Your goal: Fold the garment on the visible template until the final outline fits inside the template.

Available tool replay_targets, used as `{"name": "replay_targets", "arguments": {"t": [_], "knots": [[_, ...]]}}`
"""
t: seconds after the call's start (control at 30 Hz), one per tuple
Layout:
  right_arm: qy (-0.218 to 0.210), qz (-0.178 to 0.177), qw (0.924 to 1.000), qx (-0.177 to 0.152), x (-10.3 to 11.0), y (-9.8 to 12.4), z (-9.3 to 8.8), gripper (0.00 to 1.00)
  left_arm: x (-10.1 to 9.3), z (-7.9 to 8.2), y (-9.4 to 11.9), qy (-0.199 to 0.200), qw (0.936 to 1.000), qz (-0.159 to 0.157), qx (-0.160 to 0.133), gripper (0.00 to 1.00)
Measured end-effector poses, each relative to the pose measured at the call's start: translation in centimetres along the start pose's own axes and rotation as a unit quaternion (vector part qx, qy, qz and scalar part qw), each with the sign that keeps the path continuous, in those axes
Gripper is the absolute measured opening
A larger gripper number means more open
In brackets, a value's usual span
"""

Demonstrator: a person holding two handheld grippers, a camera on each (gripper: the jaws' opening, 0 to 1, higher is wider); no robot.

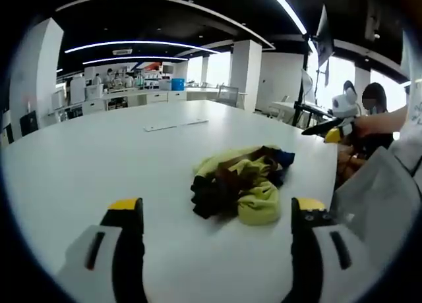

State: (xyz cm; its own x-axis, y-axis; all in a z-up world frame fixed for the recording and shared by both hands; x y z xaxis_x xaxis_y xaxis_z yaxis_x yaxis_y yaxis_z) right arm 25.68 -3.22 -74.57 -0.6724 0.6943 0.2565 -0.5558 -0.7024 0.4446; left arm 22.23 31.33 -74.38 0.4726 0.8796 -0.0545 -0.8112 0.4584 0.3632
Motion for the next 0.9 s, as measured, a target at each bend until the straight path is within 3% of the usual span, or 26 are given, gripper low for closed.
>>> {"name": "replay_targets", "arguments": {"t": [0.9], "knots": [[-0.006,0.001,1.0,0.001,0.13,-0.12,-0.49,1.0,0.15,0.07,0.08,0.002,1.0,0.0,-0.001,0.89]]}}
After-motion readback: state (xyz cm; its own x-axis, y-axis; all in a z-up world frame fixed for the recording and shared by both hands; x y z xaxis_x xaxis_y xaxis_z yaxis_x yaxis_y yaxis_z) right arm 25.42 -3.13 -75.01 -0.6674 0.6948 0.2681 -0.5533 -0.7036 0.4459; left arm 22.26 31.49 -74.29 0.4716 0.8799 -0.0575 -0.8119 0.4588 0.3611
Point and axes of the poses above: the point that each gripper's makers call its tool centre point, and the gripper's own axes: y roughly backward along the fingers, x roughly to its left, z roughly out of its top, the point moved 4 cm from there along y, roughly backward along the fingers, and after that the axes turned 6 degrees about z, right-handed, at the moved point
